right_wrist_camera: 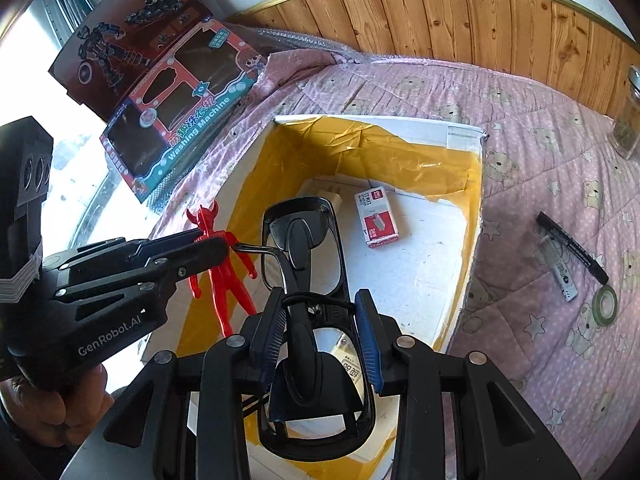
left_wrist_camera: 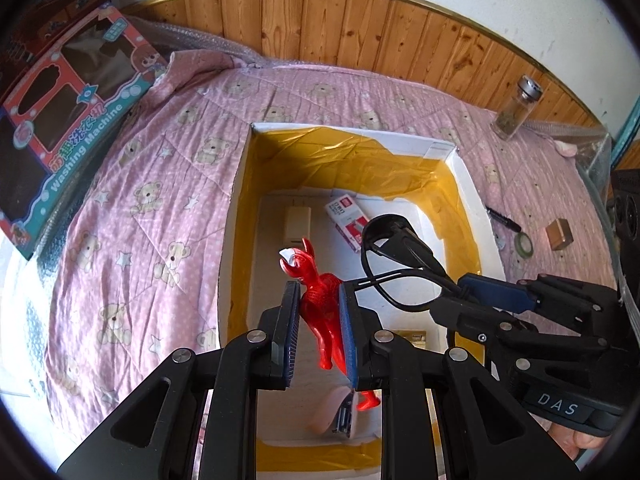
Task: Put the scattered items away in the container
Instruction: 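Open both tools to drop the figure and glasses into the box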
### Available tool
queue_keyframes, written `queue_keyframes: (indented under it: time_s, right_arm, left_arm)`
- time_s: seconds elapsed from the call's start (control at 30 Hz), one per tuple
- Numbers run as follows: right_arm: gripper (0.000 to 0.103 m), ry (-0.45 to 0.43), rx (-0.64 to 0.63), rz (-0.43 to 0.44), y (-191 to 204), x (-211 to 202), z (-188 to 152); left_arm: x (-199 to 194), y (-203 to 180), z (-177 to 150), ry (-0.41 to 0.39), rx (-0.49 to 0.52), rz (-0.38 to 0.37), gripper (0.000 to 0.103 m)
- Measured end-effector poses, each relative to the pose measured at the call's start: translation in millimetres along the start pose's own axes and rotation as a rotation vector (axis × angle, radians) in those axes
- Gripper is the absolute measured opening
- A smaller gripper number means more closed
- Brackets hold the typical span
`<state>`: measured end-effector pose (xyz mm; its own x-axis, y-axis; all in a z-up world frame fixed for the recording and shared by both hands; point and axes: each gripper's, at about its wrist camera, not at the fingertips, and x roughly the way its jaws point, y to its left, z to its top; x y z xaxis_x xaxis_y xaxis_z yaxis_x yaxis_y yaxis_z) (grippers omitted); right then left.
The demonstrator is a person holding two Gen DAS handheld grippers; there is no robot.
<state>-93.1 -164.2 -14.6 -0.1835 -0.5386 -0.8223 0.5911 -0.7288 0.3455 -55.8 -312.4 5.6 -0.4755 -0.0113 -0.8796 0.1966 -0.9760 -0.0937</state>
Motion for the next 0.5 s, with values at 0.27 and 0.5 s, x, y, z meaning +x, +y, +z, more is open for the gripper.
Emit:
queue_keyframes:
  time_s: [0.27,0.5]
  right_arm:
    - [0.036,0.030,0.054,-0.026,-4.1,19.1,4.3]
    - [0.037,0.056,0.098,-0.017,-7.0,27.3,3.4]
  left_arm:
    - [3.7,-2.5,-3.8,0.038,0.086,0.017,0.020]
    - [17.1,5.2,-1.5,0.077,0.066,0.006,0.020]
